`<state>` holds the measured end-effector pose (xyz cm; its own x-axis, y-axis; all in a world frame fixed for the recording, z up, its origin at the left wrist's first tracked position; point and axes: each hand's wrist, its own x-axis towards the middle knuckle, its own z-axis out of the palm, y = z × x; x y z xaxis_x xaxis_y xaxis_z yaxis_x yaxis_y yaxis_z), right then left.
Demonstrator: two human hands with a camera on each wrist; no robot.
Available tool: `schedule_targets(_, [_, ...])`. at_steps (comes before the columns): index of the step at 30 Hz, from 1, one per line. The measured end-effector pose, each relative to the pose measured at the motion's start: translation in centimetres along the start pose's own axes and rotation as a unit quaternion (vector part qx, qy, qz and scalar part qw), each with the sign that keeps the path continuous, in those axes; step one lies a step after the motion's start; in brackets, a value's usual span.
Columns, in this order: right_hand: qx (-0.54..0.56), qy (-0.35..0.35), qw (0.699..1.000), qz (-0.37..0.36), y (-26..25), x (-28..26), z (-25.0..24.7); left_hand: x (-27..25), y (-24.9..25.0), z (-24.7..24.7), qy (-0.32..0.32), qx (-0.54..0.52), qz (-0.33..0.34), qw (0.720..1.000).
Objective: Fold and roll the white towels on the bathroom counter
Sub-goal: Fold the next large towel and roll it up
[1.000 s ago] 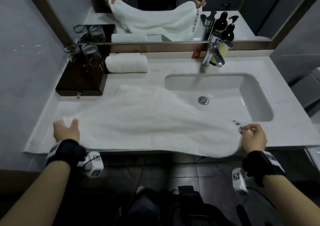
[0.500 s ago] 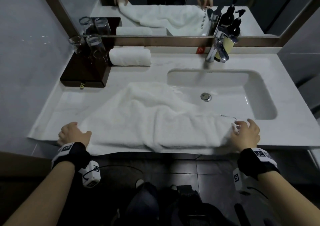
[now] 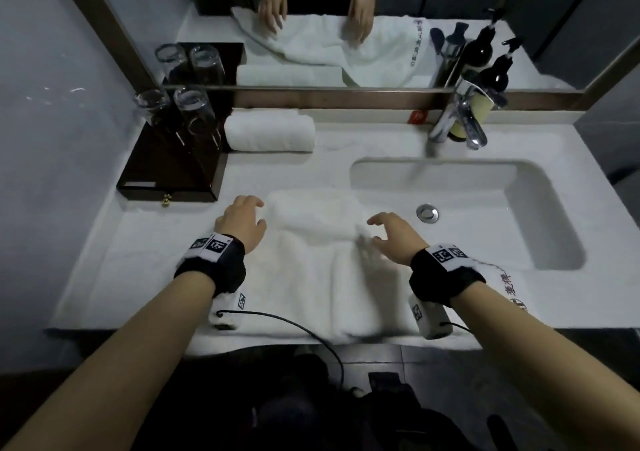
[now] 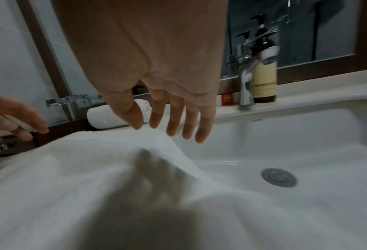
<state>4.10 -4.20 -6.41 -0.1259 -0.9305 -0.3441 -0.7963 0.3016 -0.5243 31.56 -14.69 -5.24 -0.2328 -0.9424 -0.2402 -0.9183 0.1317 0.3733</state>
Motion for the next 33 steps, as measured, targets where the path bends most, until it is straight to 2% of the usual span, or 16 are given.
schedule_targets(3, [0.005, -0.012, 1.000, -0.008, -2.9, 3.2, 0.3, 2.7, 0.5, -0.1, -0.085, 0.039, 0.033, 0.995])
schedule_targets(9, [-0.046, -0.032, 0.998, -0.015, -6.1, 8.0, 1.8, 6.9, 0.2, 0.0, -0.140, 0.074, 0.052, 0.986])
schedule_targets(13, [-0.083, -0.021, 0.996, -0.005, -6.3, 9.1, 2.9, 8.8, -0.5, 0.1, -0.207, -0.040, 0.042, 0.977])
schedule_targets(17, [-0.111, -0.029, 0.993, -0.002, -6.2, 9.7, 3.7, 9.2, -0.7, 0.4, -0.271, -0.075, 0.075, 0.957])
schedule_targets(19, [-0.096, -0.033, 0.995, 0.003, -6.1, 10.3, 3.6, 9.1, -0.6, 0.0, -0.261, -0.104, 0.086, 0.956])
schedule_targets(21, [-0.088, -0.040, 0.995, 0.011, -6.3, 10.8, 3.4, 9.2, -0.7, -0.5, -0.248, -0.170, 0.070, 0.951])
schedule_targets(24, [-0.112, -0.057, 0.992, 0.021, -6.7, 11.4, 3.4, 8.8, -0.8, -1.7, -0.259, -0.270, 0.034, 0.927])
schedule_targets(26, [-0.127, -0.052, 0.990, 0.030, -6.8, 11.6, 3.2, 8.7, -1.2, -2.2, -0.241, -0.277, 0.039, 0.929])
schedule_targets(28, [-0.137, -0.037, 0.989, 0.034, -6.5, 11.7, 3.0, 8.9, -1.7, -2.9, -0.178, -0.197, 0.056, 0.962])
schedule_targets(30, [-0.154, -0.020, 0.987, 0.034, -6.3, 11.5, 2.8, 9.3, -2.3, -3.9, -0.093, -0.020, 0.096, 0.991])
schedule_targets(31, [-0.160, -0.012, 0.986, 0.033, -6.2, 11.3, 2.7, 9.5, -2.6, -4.4, -0.043, 0.067, 0.121, 0.989])
schedule_targets(33, [-0.168, 0.004, 0.985, 0.034, -6.2, 11.0, 2.9, 9.8, -3.2, -5.6, 0.051, 0.166, 0.152, 0.973])
